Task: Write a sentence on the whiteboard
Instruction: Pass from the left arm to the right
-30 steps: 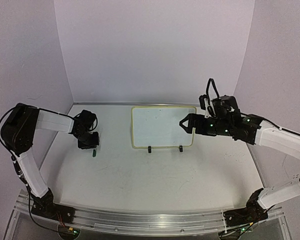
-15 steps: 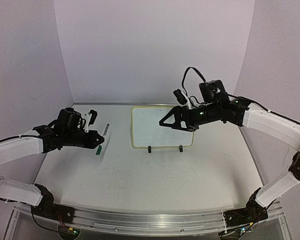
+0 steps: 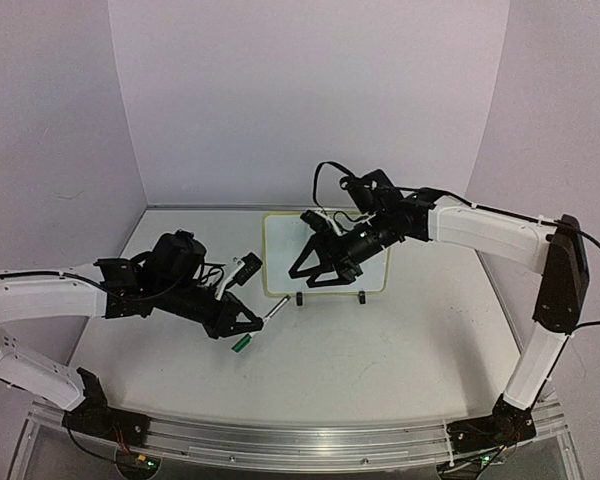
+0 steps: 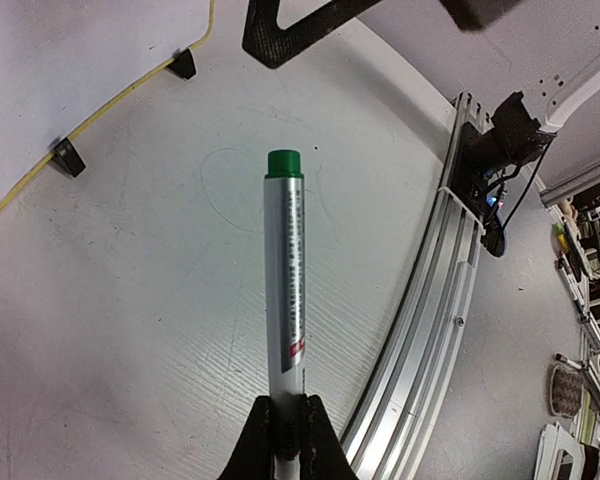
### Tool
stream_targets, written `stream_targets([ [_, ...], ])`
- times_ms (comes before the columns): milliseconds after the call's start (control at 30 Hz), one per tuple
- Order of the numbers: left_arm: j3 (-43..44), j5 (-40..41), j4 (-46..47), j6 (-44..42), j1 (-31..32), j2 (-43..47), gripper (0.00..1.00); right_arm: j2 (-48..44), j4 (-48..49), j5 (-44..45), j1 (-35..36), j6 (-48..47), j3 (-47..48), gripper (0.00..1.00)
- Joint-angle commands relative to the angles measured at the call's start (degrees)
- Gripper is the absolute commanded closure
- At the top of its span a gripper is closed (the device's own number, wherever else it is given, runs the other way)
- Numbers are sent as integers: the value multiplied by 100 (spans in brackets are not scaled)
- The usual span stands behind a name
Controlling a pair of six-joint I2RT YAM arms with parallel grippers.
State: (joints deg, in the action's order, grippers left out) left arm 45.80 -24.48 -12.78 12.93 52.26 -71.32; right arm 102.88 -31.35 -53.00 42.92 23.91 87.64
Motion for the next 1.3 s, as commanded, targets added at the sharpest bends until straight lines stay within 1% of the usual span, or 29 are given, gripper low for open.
stream_targets([
  [0,412,-405,269,-280,52,-216,100,286,-372,-307,250,-318,312,31],
  [100,457,-477,311,-314,65,-351,100,446,-389,-520,394,-415,306,35],
  [267,530,-562,430,-279,83,-479,100,692,-385,-714,531,-496,309,38],
  [533,667,-808,530,-221,100,-676,100,889,-367,-1036,601,-623,410,51],
  [633,690,-830,547,-221,107,-706,100,908,-365,-1004,606,-649,412,52],
  [867,778,-964,522,-291,109,-775,100,1041,-365,-1077,657,-730,430,61],
  [1133,921,-1007,397,-378,109,-896,100,1094,-354,-1132,668,-778,391,76],
  [1267,918,-852,406,-356,109,-865,100,1062,-354,-1102,668,-837,345,88],
])
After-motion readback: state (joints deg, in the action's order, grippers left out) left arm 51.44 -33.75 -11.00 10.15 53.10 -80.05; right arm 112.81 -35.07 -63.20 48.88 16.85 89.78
